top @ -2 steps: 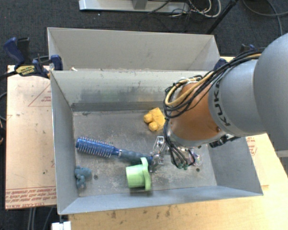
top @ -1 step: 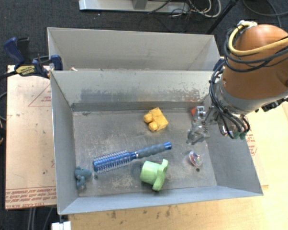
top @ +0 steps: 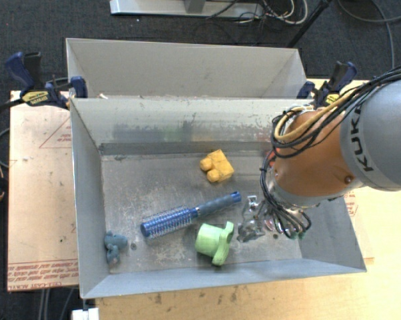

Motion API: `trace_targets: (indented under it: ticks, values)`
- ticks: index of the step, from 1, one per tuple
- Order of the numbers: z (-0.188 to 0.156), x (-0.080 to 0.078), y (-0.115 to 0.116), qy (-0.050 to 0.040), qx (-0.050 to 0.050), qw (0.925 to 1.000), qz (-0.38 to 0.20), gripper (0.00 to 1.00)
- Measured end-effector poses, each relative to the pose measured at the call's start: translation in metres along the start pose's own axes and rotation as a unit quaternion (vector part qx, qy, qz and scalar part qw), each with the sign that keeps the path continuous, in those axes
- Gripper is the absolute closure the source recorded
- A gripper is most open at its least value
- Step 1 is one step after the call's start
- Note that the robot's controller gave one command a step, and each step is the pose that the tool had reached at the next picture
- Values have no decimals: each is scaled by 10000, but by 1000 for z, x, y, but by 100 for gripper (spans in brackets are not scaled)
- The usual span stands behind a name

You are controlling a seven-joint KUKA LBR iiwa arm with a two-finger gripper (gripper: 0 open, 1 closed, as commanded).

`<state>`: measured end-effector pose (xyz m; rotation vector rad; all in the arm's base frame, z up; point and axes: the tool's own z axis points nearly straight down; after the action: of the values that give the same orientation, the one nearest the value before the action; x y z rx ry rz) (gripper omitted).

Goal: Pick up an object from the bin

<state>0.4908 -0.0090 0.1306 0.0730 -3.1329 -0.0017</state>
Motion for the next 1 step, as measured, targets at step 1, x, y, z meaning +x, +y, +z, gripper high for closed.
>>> trace_targets:
  ticks: [1]
  values:
    - [-4, -2, 0, -38, 2, 10000, -2, 0]
